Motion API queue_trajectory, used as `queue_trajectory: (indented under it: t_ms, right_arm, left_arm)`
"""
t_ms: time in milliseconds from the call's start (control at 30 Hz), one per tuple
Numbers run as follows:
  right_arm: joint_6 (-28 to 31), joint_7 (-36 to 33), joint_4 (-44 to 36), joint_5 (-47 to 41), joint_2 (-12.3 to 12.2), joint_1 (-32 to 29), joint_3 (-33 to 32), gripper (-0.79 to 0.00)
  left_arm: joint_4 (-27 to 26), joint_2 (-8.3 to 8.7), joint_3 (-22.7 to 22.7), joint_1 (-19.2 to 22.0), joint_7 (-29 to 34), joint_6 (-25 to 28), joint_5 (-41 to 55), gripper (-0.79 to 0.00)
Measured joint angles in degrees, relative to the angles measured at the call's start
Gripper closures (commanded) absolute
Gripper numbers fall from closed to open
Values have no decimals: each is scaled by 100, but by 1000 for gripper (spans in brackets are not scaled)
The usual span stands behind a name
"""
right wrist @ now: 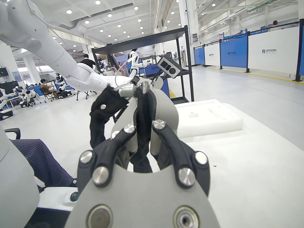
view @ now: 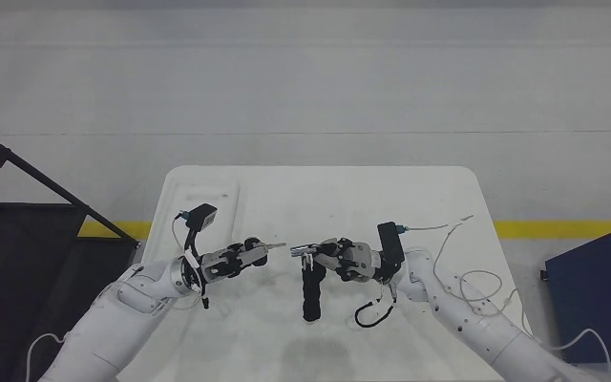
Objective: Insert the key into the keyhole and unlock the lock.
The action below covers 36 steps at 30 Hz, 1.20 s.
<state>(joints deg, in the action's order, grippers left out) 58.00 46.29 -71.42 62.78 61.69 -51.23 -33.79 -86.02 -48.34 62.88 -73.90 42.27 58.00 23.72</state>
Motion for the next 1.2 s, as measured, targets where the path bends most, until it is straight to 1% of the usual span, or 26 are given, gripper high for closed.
queue_trajectory:
  t_ms: [233, 367, 567, 767, 1200]
  right_arm:
    - [0, 0, 0, 0, 0, 0, 0, 0]
    - [0, 0, 0, 0, 0, 0, 0, 0]
    - [0, 0, 0, 0, 0, 0, 0, 0]
    - [0, 0, 0, 0, 0, 0, 0, 0]
    - [0, 0, 0, 0, 0, 0, 0, 0]
  left_arm:
    - [-73, -88, 272, -235, 48, 0, -360, 0]
    - [-94, -141, 322, -307, 125, 0, -255, 0]
    - [-65, -205, 331, -355, 405, 0, -33, 0]
    - [-98, -268, 369, -349, 400, 0, -175, 0]
    - [-222, -458, 652, -470, 294, 0, -573, 0]
